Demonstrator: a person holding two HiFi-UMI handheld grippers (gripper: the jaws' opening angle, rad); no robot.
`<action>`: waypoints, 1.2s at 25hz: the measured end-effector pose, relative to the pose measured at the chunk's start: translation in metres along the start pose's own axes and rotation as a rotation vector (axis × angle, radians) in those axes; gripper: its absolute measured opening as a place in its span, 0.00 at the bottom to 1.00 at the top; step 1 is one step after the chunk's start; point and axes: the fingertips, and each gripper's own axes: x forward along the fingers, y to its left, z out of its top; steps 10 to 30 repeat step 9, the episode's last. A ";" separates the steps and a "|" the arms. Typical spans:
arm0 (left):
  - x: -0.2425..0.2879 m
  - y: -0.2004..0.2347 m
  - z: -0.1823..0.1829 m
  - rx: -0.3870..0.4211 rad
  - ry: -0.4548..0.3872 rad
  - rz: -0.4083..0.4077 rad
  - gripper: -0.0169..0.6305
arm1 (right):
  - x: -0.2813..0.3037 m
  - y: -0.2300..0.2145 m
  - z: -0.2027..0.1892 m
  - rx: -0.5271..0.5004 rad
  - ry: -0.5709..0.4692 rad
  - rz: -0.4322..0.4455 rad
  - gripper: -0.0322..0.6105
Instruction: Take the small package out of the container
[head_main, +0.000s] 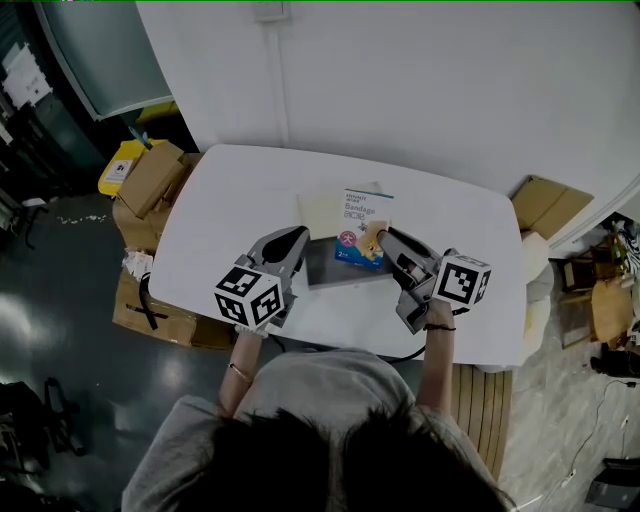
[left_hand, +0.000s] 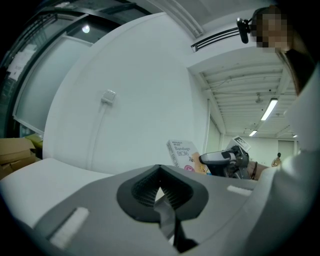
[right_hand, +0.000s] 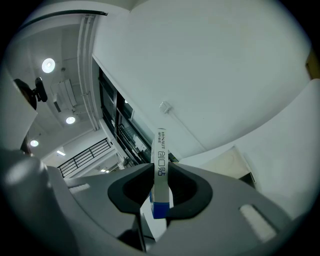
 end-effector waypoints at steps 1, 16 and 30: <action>0.000 0.000 0.000 -0.001 -0.001 0.001 0.00 | 0.000 0.000 0.000 0.000 -0.001 0.003 0.21; 0.000 0.002 0.001 0.001 -0.003 0.003 0.00 | 0.000 -0.002 -0.003 0.030 -0.001 0.003 0.21; 0.000 0.002 0.001 0.001 -0.003 0.003 0.00 | 0.000 -0.002 -0.003 0.030 -0.001 0.003 0.21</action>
